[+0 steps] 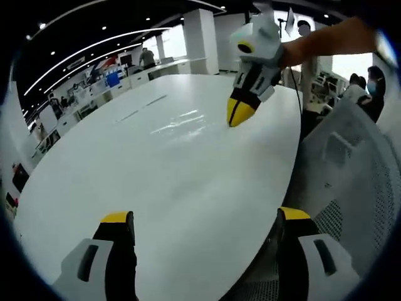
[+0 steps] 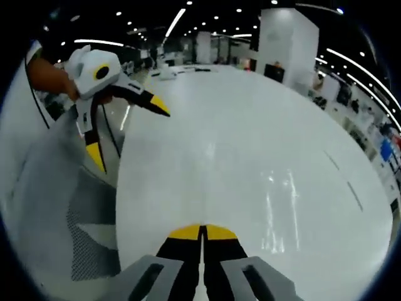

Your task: Open the resealable bag by pulling the two sides of the seal apart until the entire bag opening is separated and visibly accessible.

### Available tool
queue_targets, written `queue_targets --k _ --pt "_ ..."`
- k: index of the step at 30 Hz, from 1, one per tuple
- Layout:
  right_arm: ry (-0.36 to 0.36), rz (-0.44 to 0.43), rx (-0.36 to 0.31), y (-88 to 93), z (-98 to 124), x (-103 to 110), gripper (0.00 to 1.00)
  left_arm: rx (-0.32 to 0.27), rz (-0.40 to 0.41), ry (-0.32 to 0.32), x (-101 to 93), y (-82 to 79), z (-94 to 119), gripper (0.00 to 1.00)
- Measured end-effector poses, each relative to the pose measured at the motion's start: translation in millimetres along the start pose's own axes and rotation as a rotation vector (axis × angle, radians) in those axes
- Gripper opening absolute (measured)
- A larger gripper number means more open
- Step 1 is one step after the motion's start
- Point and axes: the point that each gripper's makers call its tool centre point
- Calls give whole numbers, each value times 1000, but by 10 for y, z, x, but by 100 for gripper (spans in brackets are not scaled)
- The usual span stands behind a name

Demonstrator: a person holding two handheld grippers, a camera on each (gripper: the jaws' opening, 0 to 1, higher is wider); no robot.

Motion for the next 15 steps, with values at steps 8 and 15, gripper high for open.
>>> queue_targets --k 8,15 --pt "-36 -53 -11 -67 55 92 0 4 -40 27 -79 -69 -48 93" --pt "-58 -52 -28 -115 119 179 0 4 -75 35 -97 -117 -62 92"
Point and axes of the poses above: the point that each gripper's makers call its tool centre point, and the gripper's own axes: z roughly backward along the fingers, x roughly to its left, y roughly out of its underside, and after that the axes turned 11 degrees about z, right-handed
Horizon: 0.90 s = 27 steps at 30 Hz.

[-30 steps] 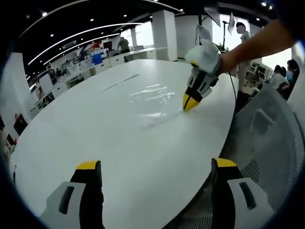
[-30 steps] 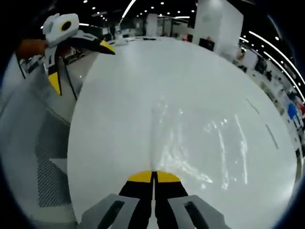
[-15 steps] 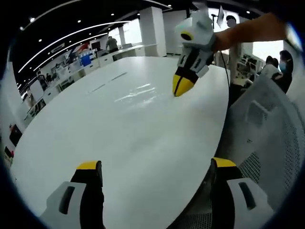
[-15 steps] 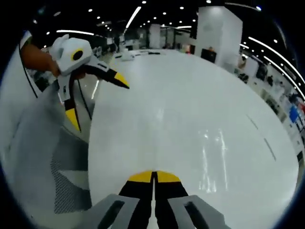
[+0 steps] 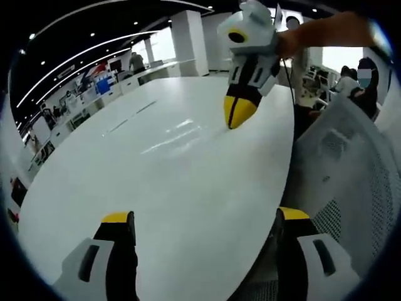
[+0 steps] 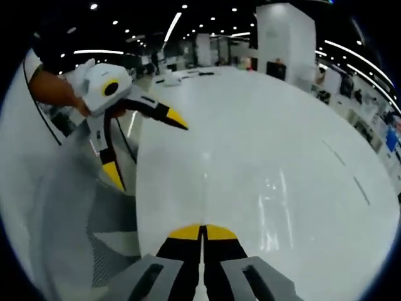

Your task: Open the resealable bag by pulling the two sides of the seal apart until the entire bag opening is separated and visibly accessible.

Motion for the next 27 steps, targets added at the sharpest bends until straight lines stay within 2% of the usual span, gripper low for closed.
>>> queue_targets --k 6,12,18,20,24,27 --pt "-22 -7 -34 -111 44 71 0 2 -37 7 -13 -64 -23 90" --pt "-59 -11 -38 -141 43 170 0 -13 -72 15 -28 -144 -43 87" --pt "-84 -6 -38 -138 67 234 0 -14 -135 29 -22 -185 -65 81" --pt "-93 -4 -31 -117 86 254 0 -18 -171 12 29 -214 -62 78" --pt "-100 -10 -24 -64 105 256 0 -15 -161 2 106 -214 -75 76" --pt "-124 -7 -34 -80 130 311 0 -5 -190 3 123 -210 -79 69"
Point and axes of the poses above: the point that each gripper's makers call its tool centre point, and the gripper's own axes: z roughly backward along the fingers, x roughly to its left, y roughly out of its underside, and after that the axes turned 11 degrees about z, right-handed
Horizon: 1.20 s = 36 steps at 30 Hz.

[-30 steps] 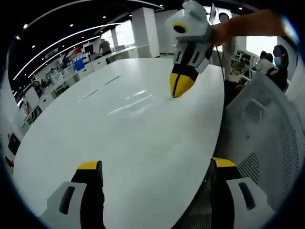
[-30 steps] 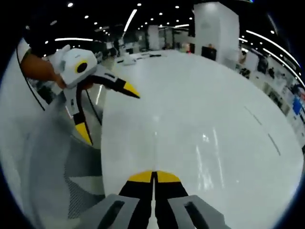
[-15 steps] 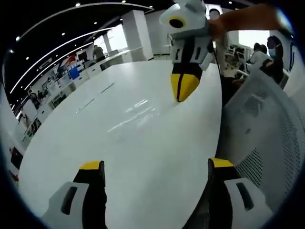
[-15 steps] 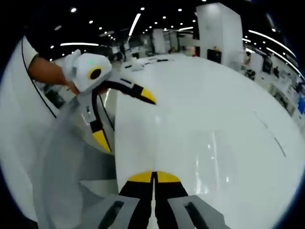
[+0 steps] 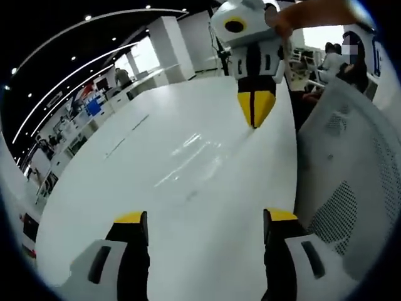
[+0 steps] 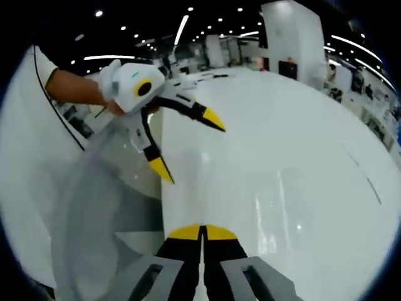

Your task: Open the resealable bag by pulling the two sides of the seal apart until the entire bag opening is separated and visibly accessible.

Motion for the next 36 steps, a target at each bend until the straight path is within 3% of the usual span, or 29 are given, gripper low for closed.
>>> queue_targets --k 4,12,16,25,36 --pt "-17 1 -3 1 4 25 0 -5 -99 15 -22 -57 -19 54" --pt "-33 -17 6 48 31 32 0 -8 -191 58 -72 -106 -24 27" --pt "-42 -25 4 51 27 33 0 38 -216 100 -115 -51 -49 10" --pt "-40 -53 -4 69 39 -9 0 72 -247 121 -113 6 -90 3" --pt "-16 -68 -14 82 43 -70 0 97 -204 132 -108 5 -121 0"
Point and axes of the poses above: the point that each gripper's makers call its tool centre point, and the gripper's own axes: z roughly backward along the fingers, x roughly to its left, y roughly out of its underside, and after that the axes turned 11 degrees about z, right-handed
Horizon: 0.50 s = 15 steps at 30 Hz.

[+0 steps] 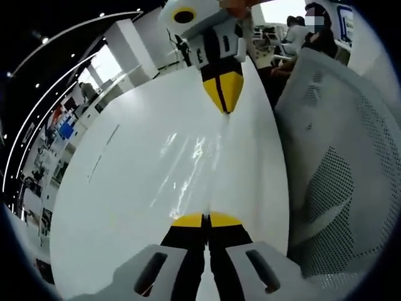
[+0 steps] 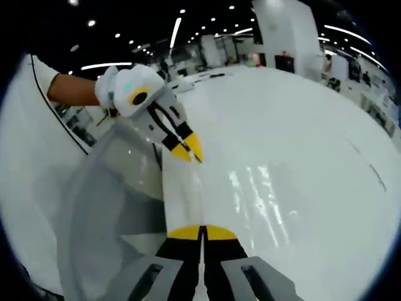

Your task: Open the resealable bag by pulling the two sides of the seal apart until the entire bag opening is separated and visibly accessible.

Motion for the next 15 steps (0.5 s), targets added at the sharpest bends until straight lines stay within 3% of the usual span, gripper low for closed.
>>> queue_targets --k 9,15 --pt "33 21 -20 -48 -14 -61 0 -2 24 -6 15 14 32 0" --pt "60 26 -47 -92 -26 -98 6 0 32 -2 -11 27 36 0"
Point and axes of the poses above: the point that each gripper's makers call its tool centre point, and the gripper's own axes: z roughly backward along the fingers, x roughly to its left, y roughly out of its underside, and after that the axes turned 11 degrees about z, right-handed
